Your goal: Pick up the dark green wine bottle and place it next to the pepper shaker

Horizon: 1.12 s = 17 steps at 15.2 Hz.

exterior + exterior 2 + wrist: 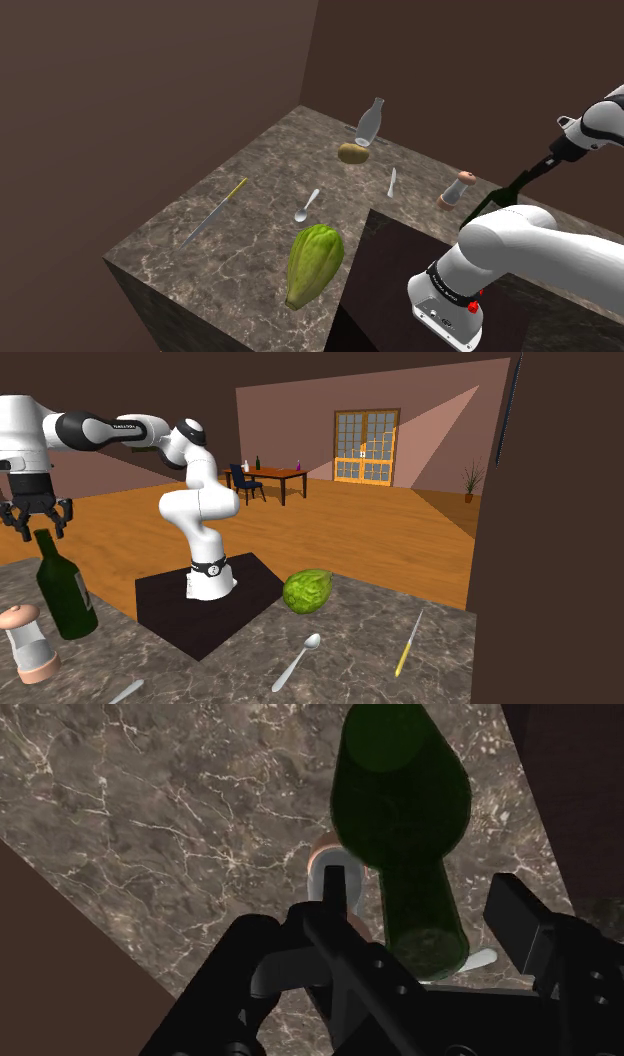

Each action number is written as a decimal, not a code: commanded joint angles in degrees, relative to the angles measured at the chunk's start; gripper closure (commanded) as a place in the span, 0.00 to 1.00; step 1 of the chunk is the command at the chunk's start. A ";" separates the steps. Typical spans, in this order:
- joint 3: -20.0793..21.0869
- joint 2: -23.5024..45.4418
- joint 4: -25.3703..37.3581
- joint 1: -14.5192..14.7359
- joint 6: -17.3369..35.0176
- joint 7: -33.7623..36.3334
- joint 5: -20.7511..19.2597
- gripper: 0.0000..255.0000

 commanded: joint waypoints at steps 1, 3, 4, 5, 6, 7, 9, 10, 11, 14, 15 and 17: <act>0.01 0.00 0.01 0.00 0.00 0.00 0.00 0.00; 0.00 0.00 0.00 0.00 0.01 0.00 0.00 0.00; 0.00 0.00 0.00 0.00 0.01 0.00 0.00 0.00; 0.00 0.00 0.00 0.00 0.01 0.00 0.00 0.00; 1.34 0.07 1.40 0.05 -1.54 -0.30 1.08 0.00; 2.60 0.22 2.86 0.13 -3.07 -0.60 2.11 0.00; 4.70 0.67 5.66 0.37 -5.76 -1.12 3.86 0.00; 4.70 0.67 5.66 0.37 -5.76 -1.12 3.86 0.00; 4.71 0.67 5.65 0.37 -5.76 -1.12 3.87 0.00; 4.70 0.67 5.66 0.37 -5.76 -1.12 3.87 0.00; 4.70 0.67 5.66 0.37 -5.76 -1.12 3.87 0.00; 4.70 0.67 5.66 0.37 -5.75 -1.12 3.86 0.00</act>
